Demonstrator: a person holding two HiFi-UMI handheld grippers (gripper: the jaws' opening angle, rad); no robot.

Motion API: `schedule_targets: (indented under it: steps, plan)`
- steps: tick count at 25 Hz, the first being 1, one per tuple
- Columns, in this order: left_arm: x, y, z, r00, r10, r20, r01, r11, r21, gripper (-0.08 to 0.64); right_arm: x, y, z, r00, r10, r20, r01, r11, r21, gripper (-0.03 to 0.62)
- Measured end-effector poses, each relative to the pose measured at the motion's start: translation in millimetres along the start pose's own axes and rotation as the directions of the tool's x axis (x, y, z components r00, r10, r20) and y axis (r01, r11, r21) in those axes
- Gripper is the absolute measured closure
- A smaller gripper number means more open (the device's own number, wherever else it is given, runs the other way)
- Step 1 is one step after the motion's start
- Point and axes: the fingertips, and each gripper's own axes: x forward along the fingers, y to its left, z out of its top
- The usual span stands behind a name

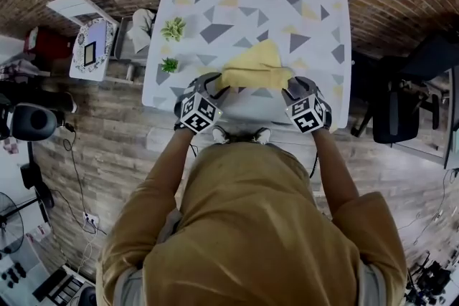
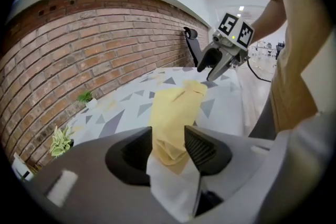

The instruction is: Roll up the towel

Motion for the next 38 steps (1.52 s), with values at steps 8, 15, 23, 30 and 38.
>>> schedule_targets:
  steps: [8, 15, 23, 30, 38]
  plan:
    - [5, -14, -10, 0.999, -0.021, -0.036, 0.024, 0.995, 0.093, 0.334, 2, 15, -9, 0.999, -0.022, -0.041, 0.018, 0.995, -0.102, 0.345]
    - [11, -21, -22, 0.996, -0.035, -0.081, 0.046, 0.988, 0.144, 0.334, 12, 20, -21, 0.989, -0.084, -0.118, 0.052, 0.967, -0.249, 0.347]
    - [24, -25, -21, 0.990, -0.085, -0.116, 0.112, 0.960, 0.255, 0.334, 29, 28, -16, 0.984, -0.095, -0.150, 0.028, 0.917, -0.397, 0.347]
    - [30, -24, -29, 0.981, -0.132, -0.143, 0.166, 0.949, 0.268, 0.344, 33, 29, -15, 0.981, -0.051, -0.189, -0.035, 0.903, -0.429, 0.348]
    - [35, -22, -25, 0.978, -0.152, -0.140, 0.187, 0.942, 0.278, 0.360, 40, 26, -13, 0.975, -0.031, -0.220, -0.070, 0.897, -0.436, 0.348]
